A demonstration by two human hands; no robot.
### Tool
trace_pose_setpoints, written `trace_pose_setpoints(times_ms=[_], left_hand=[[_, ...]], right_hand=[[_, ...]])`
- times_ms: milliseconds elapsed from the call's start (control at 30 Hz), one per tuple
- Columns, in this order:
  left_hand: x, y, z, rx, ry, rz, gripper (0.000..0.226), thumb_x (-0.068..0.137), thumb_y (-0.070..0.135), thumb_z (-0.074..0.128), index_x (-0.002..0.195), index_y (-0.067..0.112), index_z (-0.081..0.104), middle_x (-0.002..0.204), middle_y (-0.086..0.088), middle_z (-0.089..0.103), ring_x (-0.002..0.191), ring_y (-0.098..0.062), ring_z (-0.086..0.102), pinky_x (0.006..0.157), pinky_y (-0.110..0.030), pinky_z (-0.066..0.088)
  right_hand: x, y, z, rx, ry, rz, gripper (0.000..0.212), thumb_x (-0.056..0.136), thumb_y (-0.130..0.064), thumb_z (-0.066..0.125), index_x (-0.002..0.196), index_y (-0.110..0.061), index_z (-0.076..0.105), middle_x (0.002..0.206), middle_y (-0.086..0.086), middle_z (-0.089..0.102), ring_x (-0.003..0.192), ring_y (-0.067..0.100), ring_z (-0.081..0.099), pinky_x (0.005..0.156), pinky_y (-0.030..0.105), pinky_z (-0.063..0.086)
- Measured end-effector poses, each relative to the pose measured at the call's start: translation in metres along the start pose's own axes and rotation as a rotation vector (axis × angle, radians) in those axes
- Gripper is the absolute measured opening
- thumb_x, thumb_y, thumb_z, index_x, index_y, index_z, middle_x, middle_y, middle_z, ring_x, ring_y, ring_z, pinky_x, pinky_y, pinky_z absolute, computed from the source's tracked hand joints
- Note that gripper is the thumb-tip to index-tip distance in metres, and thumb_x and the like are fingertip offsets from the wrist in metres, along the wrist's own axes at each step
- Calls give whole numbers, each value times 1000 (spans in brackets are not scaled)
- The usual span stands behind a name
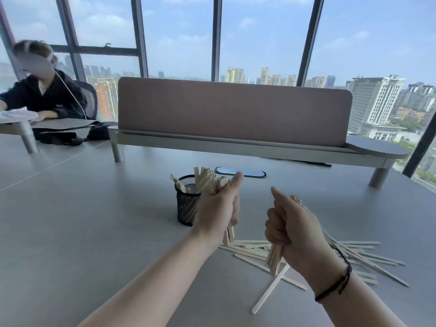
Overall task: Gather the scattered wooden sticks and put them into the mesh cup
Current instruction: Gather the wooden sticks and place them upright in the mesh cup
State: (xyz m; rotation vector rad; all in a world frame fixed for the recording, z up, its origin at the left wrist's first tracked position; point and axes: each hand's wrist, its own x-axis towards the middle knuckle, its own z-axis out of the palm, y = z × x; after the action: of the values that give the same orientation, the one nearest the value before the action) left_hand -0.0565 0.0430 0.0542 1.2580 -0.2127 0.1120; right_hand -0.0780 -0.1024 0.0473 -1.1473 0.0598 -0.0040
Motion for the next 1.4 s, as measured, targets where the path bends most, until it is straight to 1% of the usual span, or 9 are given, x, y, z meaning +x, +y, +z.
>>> trace_pose_setpoints(times_ms=[233,367,433,600,700,833,1000,1133,1400], left_hand=[[49,57,-24,120,155,295,65,102,42,50,43,23,29,40,5,29,37,-18,28,45,-29,31],[69,68,-42,526,288,387,71,102,46,47,60,-11,48,43,1,50,42,-10,49,54,-27,45],[76,64,-55,731,326,345,70,101,51,44,68,-8,61,52,7,63,53,-5,57,60,-23,46],[87,40,-85,885,329,163,60,96,55,44,71,3,61,66,-3,66,76,-28,62,74,-39,50],[88,29,-95,813,290,101,38,92,48,55,67,20,48,60,10,51,66,-19,53,59,-33,37],[93,30,-97,608,252,98,21,91,45,62,103,28,60,92,11,69,72,-1,65,62,-23,48],[93,26,-98,477,239,154,20,92,44,60,111,42,62,102,6,72,82,-10,70,70,-33,56],[92,29,-97,401,242,174,27,97,53,49,108,37,68,99,8,74,91,-7,70,85,-35,57],[93,26,-96,415,256,172,41,103,46,36,101,31,74,99,12,75,95,-10,69,92,-39,55]], right_hand=[[27,-6,53,-39,-81,-12,61,92,-56,55,61,-23,13,56,-1,7,49,16,4,53,32,3],[47,-14,90,51,-99,-66,67,88,-73,43,65,-20,10,55,-1,7,51,16,2,51,31,3],[57,-17,107,117,-83,-112,67,88,-76,38,66,-20,10,55,-1,8,49,17,4,50,31,5],[77,-21,144,120,-16,-189,57,96,-59,39,59,-21,17,50,0,15,44,18,11,54,35,10],[87,-19,158,99,23,-236,54,99,-46,37,54,-22,19,48,-2,18,42,17,13,51,32,11],[99,-6,166,26,76,-276,47,99,-33,37,56,-19,23,49,0,23,40,16,20,42,23,21],[108,14,170,-226,73,-296,43,98,-20,37,56,-16,31,45,-4,33,39,12,31,44,21,29],[113,26,166,-647,7,-465,32,99,-18,40,75,1,47,66,3,53,60,16,47,57,31,41],[117,33,133,-1469,26,-957,30,95,-30,44,119,-27,61,111,-6,66,106,17,57,89,34,41]])
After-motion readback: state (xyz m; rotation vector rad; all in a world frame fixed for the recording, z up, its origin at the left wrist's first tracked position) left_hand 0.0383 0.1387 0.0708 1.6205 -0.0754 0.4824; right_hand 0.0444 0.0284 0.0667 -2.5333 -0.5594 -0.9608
